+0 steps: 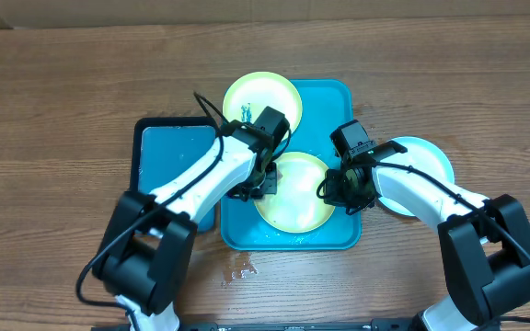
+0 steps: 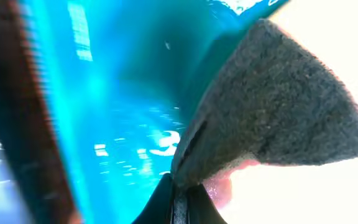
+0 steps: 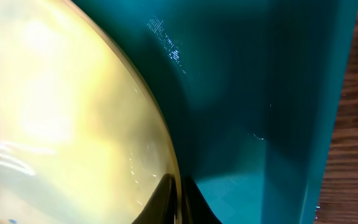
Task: Clean dirty plates on tray and stack at the side
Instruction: 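Scrub the yellow plate with the sponge while the right gripper holds it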
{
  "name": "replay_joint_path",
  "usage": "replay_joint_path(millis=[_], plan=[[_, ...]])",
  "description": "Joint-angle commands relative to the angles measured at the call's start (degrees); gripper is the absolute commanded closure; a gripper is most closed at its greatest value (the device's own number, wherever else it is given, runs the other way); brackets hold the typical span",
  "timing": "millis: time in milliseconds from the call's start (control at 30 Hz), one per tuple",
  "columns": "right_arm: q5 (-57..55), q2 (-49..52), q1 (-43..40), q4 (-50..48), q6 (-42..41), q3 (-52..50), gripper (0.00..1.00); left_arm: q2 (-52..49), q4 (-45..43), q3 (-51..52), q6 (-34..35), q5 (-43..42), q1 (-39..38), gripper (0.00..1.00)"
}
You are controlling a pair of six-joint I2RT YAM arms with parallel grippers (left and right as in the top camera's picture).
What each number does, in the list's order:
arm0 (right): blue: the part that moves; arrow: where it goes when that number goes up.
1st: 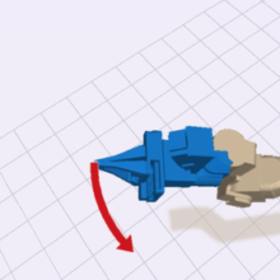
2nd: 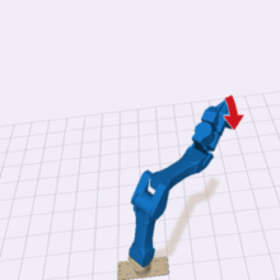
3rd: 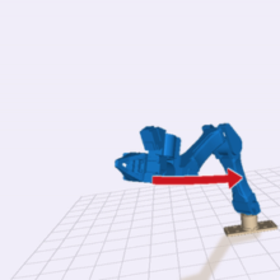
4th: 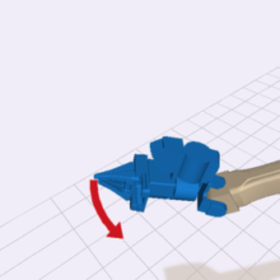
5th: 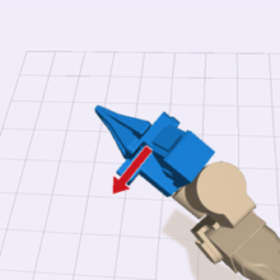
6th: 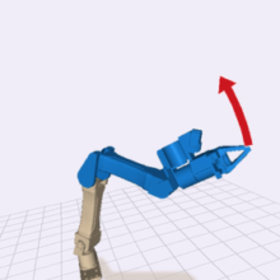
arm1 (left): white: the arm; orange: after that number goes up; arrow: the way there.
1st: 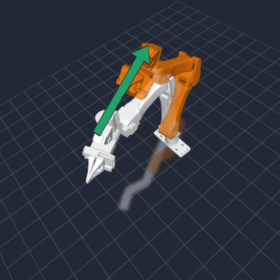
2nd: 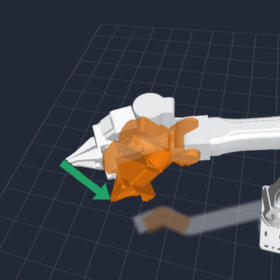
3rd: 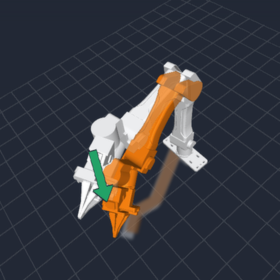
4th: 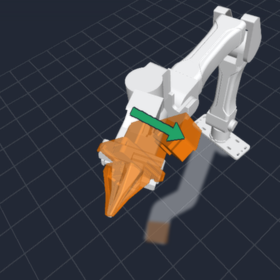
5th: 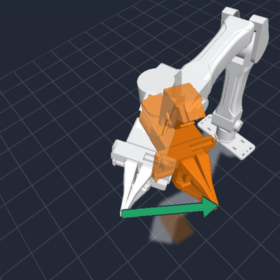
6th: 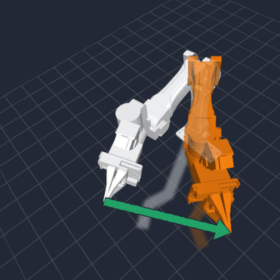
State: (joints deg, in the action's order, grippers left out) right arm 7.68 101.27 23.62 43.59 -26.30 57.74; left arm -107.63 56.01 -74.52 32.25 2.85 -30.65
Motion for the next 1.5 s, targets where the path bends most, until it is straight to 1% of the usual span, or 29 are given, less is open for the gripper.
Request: replay_joint_path(millis=[0, 67, 133, 167, 200, 300, 433, 533, 600, 633, 700, 733, 867, 1000, 1100, 1167, 1267, 1400, 1467], plan=[[-6.6, 2.5, -0.4, 1.1, 1.3, -2.6, 0.96, 6.4, 0.6, 0.9, 1.2, 10.6, 1.4, 0.96], [-6.6, 2.5, -0.4, 1.1, 1.3, -2.6, 0.96, 8.1, 0.1, 0.9, 1.2, 9.4, 1.4, 0.96], [-6.6, 2.5, -0.4, 1.1, 1.3, -2.6, 0.96, 9.1, -0.8, 0.9, 1.2, 6.2, 1.4, 0.96], [-6.6, 2.5, -0.4, 1.1, 1.3, -2.6, 0.96, 9.2, -1.3, 0.9, 1.2, 3.8, 1.4, 0.96], [-6.6, 2.5, -0.4, 1.1, 1.3, -2.6, 0.96, 8.8, -2.8, 1.0, 0.7, -1.8, 1.3, 0.96], [-6.6, 2.5, -0.4, 1.1, 1.3, -2.6, 0.96, 7.9, -6.4, 1.7, -0.7, -8.9, 0.4, 0.96], [-6.6, 2.5, -0.4, 1.1, 1.3, -2.6, 0.96, 6.0, -11.8, 3.5, -0.7, -11.9, -2.4, 0.96], [-6.6, 2.5, -0.4, 1.2, 1.3, -2.6, 0.96, 3.3, -14.4, 4.9, -0.7, -11.9, -4.4, 0.96], [-6.6, 2.5, -0.4, 1.2, 1.3, -2.6, 0.96, 1.1, -14.6, 5.0, -1.0, -10.8, -4.7, 0.96], [-6.6, 2.5, -0.4, 1.2, 1.3, -2.6, 0.96, -1.0, -14.5, 5.0, -1.0, -7.4, -4.5, 0.96], [-6.6, 2.5, -0.4, 1.2, 1.3, -2.6, 0.96, -3.0, -14.1, 5.0, -1.0, -3.2, -3.5, 0.96], [-6.6, 2.5, -0.4, 1.2, 1.3, -2.6, 0.96, -3.3, -13.8, 5.0, -0.9, -2.4, -2.9, 0.96], [-6.6, 2.5, -0.4, 1.2, 1.3, -2.6, 0.96, -2.8, -10.0, 4.7, 3.9, 3.5, -0.5, 0.96], [-6.6, 2.5, -0.4, 1.1, 1.3, -2.6, 0.96, -1.4, -6.7, 4.1, 4.7, 7.3, 1.0, 0.96], [-6.6, 2.5, -0.4, 1.1, 1.3, -2.6, 0.96, -0.2, -5.0, 4.1, 5.1, 7.7, 1.2, 0.96], [-6.6, 2.5, -0.4, 1.1, 1.3, -2.6, 0.96, 2.3, -3.4, 4.1, 5.2, 4.4, 0.9, 0.96], [-6.6, 2.5, -0.4, 1.1, 1.3, -2.6, 0.96, 7.2, -2.3, 4.1, 5.3, 2.3, 0.9, 0.96], [-6.6, 2.5, -0.4, 1.3, 1.3, -2.6, 0.96, 16.9, -2.0, 4.1, 5.0, 2.4, 1.7, 0.96], [-6.6, 2.5, -0.4, 1.4, 1.3, -2.6, 0.96, 21.9, -1.2, 4.1, 5.0, 3.8, 2.7, 0.96]])
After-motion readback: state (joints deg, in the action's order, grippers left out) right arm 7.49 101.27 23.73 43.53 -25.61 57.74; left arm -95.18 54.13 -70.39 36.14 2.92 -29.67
